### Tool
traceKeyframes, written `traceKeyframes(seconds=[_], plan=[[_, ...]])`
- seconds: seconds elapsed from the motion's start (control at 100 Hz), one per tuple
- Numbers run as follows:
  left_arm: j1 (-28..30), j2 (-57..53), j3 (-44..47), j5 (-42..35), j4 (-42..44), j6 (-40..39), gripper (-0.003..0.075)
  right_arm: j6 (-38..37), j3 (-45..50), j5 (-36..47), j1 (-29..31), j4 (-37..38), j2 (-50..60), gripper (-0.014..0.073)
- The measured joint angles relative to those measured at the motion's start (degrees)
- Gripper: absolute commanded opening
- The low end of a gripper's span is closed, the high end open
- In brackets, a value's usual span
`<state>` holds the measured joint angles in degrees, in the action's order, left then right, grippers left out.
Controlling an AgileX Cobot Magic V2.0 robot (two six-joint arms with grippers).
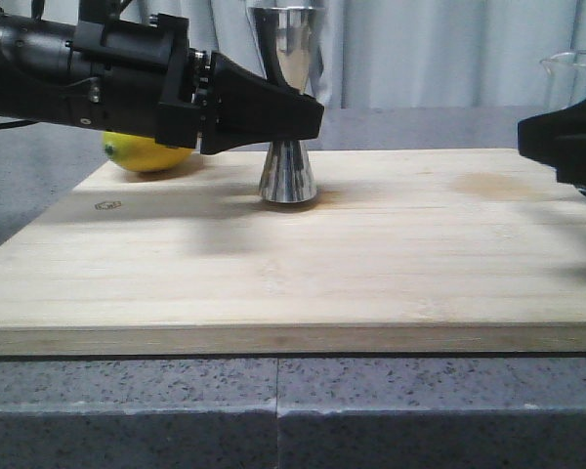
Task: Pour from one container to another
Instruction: 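Tip the beaker upright and carry it back down with the right gripper, then set the beaker on the board and open the right gripper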
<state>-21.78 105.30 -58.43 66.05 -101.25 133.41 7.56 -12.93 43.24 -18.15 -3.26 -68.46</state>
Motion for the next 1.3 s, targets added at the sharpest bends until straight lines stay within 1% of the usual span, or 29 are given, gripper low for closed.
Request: traceKeyframes(seconds=[0.36,0.51,1.3], plan=[[0.0,0.0,0.0,0.0,0.0,0.0,0.0007,0.0,0.0,6.5,0.0,-0.7,-9.9,0.0277],[0.0,0.0,0.0,0.0,0.0,0.0,0.0007,-0.1,-0.7,8.6,0.0,-0.7,-11.7,0.0277],[0.0,0.0,0.0,0.0,0.0,0.0,0.0007,-0.1,-1.8,8.8,0.0,-0.9,-12.8,0.0281]])
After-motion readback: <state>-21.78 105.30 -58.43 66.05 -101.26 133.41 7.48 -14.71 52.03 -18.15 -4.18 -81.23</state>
